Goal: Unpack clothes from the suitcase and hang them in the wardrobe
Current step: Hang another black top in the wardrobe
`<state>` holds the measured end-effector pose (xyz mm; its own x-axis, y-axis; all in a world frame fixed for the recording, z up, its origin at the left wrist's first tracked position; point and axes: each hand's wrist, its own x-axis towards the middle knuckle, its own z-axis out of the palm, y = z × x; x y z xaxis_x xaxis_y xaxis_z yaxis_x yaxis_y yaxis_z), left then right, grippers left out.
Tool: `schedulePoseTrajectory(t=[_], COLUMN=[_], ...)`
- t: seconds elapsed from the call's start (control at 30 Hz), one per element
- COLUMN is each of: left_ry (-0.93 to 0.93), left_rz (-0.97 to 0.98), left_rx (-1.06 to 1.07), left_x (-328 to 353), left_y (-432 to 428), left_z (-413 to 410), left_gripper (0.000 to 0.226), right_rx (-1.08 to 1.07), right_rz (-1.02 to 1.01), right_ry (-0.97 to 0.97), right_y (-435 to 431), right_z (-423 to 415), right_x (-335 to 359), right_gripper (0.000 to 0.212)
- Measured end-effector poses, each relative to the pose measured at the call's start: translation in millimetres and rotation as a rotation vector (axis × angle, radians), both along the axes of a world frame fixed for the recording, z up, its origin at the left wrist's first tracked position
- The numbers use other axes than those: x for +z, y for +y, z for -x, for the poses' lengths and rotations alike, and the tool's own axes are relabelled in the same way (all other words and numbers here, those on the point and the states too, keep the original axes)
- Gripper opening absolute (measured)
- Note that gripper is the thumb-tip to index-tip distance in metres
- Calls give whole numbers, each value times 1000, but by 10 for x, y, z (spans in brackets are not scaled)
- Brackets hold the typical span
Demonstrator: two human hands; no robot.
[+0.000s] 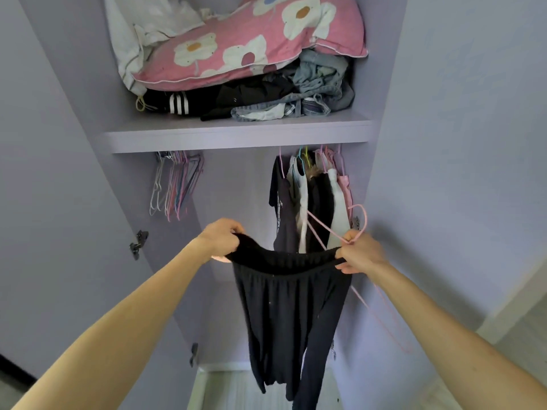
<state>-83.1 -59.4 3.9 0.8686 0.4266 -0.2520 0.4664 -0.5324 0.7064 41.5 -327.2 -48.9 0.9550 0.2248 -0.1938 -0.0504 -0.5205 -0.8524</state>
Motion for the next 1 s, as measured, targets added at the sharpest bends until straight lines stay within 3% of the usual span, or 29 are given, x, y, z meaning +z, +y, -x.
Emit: schedulePoseTrajectory(t=[0.07,0.13,0.2,0.27,0.4,0.5,0.53,0.67,0.8,0.93,1.0], left_ry=[-50,-4,100,100,-120,-192,-227,-279,-259,-246,-255], left_rz=[-189,-170,-118,18,440,498,485,386,323,292,387], left_rx=[143,187,86,45,175,122,78,-36,-75,-129,-109], left_x=[-5,-57,-115,-143,-73,48,105,290,361,449,463], left_y=[126,274,420,437,85,-155,-212,-400,-455,-390,-270], left_z=[64,149,185,187,130,18,-27,-130,-156,-79,-76], left_gripper=[39,35,21,18,13,23,25,27,27,22,24], right_rx=[-38,-66,-85,-101,-71,-58,-91,-261,-380,-381,-390], right_rz=[65,90,76,27,-72,-196,-254,-602,-1040,-1292,-1355], right_ry=[-19,-8,0,38,135,148,129,96,213,281,260], right_y=[-88,-171,-221,-213,-102,-18,14,81,79,126,194], right_z=[-59,-89,-99,-97,-52,18,31,12,64,124,159], right_x=[-14,-35,-41,-41,-74,-48,-12,121,370,540,590], right_gripper=[14,19,19,14,19,10,9,36,44,44,39])
